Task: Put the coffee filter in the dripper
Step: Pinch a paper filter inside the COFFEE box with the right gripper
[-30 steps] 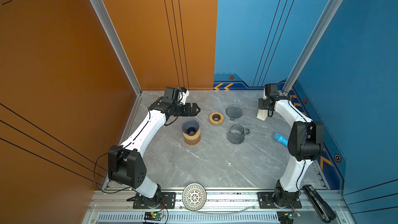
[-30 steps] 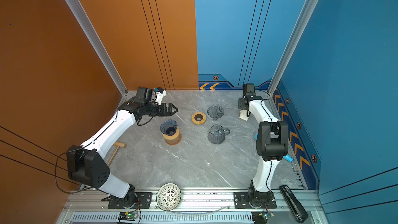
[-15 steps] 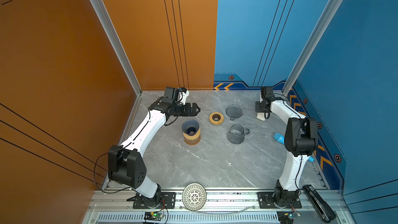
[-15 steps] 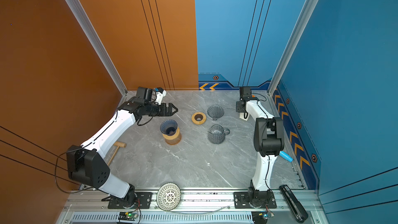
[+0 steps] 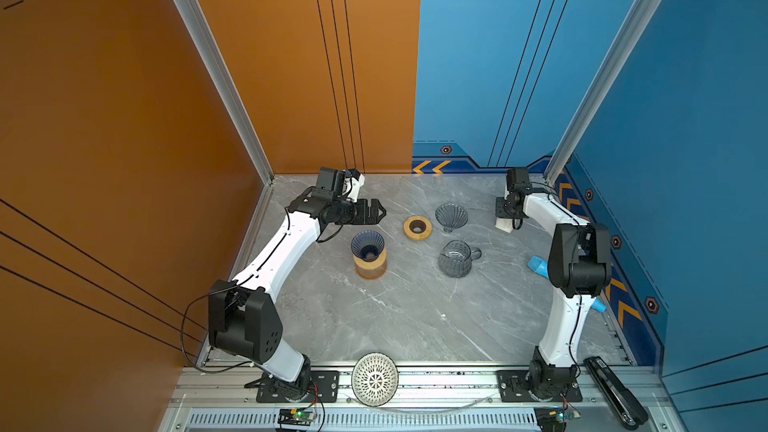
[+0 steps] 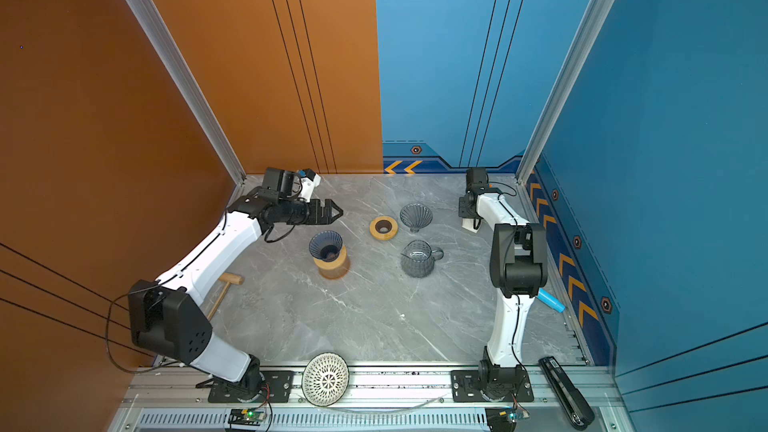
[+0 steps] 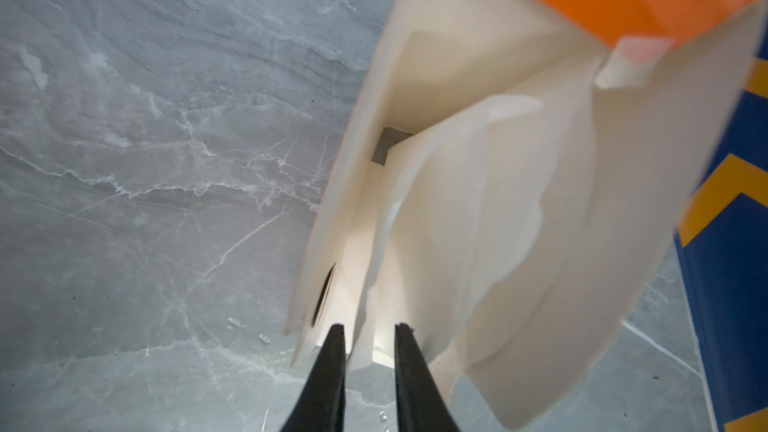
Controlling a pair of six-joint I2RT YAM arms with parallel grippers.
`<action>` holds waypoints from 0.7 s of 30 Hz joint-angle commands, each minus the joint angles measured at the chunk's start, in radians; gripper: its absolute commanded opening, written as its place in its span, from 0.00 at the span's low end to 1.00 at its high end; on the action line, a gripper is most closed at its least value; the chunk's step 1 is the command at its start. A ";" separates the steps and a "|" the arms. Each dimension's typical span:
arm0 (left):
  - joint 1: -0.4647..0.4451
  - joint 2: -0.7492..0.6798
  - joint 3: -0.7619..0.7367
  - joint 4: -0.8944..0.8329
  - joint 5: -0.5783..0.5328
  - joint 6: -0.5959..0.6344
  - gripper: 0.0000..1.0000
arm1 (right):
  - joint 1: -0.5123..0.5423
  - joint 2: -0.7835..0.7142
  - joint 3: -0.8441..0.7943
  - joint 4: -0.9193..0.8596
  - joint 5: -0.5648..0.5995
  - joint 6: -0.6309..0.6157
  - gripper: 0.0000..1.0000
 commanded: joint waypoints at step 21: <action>0.005 -0.012 0.010 -0.023 0.015 0.002 0.98 | -0.004 0.091 0.053 -0.010 0.071 0.011 0.20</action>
